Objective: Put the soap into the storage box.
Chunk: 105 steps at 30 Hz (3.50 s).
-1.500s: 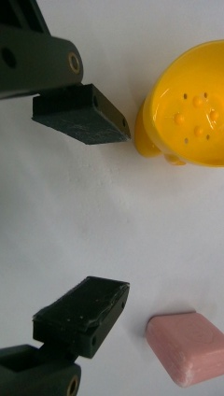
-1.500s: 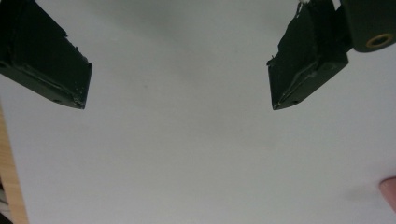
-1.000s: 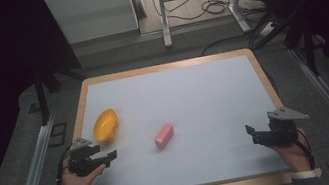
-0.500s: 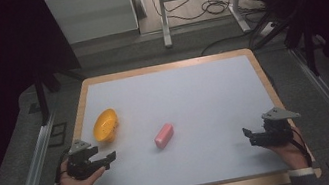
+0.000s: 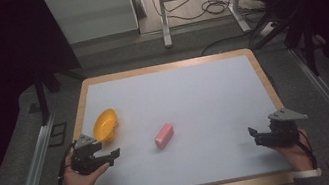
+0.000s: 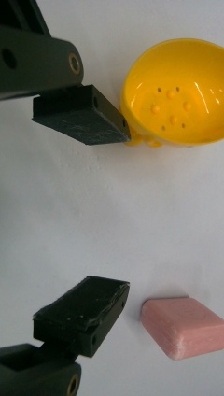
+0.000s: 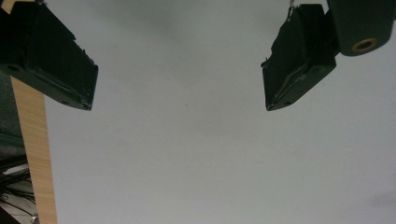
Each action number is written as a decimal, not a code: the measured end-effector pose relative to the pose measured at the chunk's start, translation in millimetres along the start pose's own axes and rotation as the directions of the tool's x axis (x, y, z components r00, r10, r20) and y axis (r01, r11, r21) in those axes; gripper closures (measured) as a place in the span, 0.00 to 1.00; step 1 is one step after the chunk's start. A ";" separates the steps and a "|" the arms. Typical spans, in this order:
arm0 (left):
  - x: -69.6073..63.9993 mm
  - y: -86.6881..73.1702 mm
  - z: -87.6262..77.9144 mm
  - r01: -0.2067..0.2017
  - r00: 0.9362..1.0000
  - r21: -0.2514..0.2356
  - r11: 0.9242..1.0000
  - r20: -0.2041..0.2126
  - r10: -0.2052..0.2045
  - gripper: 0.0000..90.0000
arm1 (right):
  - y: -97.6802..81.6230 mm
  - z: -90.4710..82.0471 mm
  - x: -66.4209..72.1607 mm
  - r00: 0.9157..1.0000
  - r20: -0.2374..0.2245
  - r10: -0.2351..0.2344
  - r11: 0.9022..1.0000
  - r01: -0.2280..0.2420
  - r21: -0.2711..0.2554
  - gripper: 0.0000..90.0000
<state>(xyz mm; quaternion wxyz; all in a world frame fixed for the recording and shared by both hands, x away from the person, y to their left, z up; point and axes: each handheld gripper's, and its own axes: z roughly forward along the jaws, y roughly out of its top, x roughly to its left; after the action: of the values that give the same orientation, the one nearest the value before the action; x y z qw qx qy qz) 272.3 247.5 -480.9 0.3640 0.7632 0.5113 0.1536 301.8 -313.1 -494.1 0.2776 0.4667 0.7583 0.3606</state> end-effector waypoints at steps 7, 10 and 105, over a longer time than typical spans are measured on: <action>-6.3 11.0 -4.4 -0.027 1.000 0.002 1.000 0.004 0.027 0.26 | -0.9 -0.2 -2.4 1.000 0.008 0.011 1.000 -0.011 0.009 0.11; -6.8 15.0 -5.1 -0.032 0.999 0.002 0.999 0.006 0.032 0.26 | -1.6 0.9 -2.3 1.000 0.008 0.009 1.000 -0.009 0.017 0.11; -91.4 88.0 59.4 -0.267 0.961 0.131 0.955 0.105 0.254 0.23 | -9.3 4.4 -7.0 1.000 0.030 0.008 0.998 -0.010 0.056 0.11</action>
<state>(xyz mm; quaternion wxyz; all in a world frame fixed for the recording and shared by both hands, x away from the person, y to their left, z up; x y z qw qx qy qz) 327.9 123.5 -446.5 0.3067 0.8541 0.3996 0.1294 303.3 -321.1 -503.5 0.2741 0.4831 0.7619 0.3332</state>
